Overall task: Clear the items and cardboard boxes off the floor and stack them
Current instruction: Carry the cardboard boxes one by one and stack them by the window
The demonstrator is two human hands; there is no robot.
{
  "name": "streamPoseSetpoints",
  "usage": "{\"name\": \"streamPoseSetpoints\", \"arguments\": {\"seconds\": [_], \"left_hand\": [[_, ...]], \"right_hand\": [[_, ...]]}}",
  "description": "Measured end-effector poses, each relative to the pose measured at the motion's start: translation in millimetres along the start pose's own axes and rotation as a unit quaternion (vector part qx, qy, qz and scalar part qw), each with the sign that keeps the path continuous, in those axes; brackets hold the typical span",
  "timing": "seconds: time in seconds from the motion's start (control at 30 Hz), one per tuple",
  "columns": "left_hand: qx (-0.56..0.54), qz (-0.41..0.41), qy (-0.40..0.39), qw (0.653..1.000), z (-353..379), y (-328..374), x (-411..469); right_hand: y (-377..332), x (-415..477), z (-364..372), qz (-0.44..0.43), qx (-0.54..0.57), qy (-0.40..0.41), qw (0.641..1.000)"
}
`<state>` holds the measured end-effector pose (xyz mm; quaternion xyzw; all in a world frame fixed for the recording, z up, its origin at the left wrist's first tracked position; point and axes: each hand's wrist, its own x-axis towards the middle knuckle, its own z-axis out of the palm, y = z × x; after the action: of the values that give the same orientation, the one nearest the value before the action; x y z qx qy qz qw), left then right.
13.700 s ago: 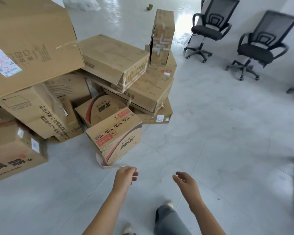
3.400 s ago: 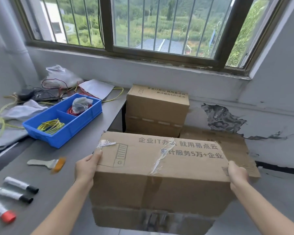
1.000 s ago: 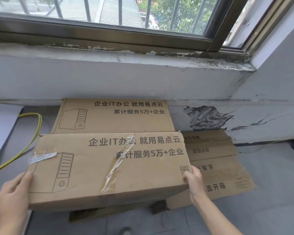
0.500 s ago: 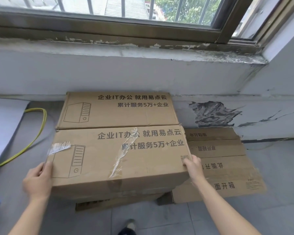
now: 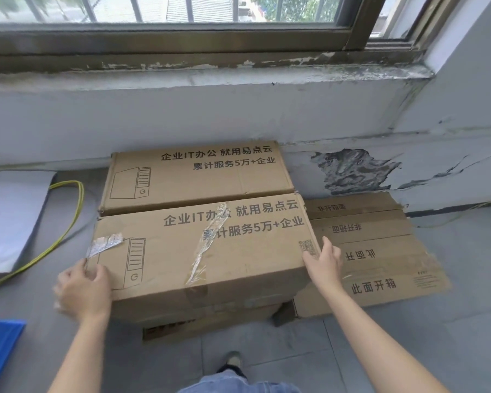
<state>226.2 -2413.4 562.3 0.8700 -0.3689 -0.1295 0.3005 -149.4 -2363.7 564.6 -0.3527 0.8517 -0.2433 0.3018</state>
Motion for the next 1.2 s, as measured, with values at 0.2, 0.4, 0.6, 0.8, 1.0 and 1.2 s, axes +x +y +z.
{"name": "streamPoseSetpoints", "arguments": {"seconds": [0.2,0.4,0.6,0.8,1.0,1.2], "left_hand": [[-0.139,0.137,-0.131,0.972,17.7,60.4,-80.2],[-0.183,0.210,-0.363,0.889,53.1,120.0,-211.8],[-0.103,0.228,-0.591,0.767,68.9,129.6,-364.3],[0.100,0.352,-0.769,0.524,56.8,87.5,-496.8],[0.202,0.374,-0.801,0.421,36.5,69.3,-558.3],[0.238,0.430,-0.790,0.366,42.7,70.8,-607.8]], "right_hand": [[42.5,-36.9,-28.7,0.027,0.103,0.038,0.994],[147.6,-90.7,-92.3,0.147,0.184,0.071,0.969],[248.4,-166.9,-141.7,0.251,0.310,0.201,0.894],[306.6,-251.4,-133.8,0.331,0.425,0.312,0.782],[341.2,-321.1,-112.0,0.397,0.492,0.387,0.671],[356.7,-356.9,-118.7,0.408,0.498,0.490,0.587]]}}
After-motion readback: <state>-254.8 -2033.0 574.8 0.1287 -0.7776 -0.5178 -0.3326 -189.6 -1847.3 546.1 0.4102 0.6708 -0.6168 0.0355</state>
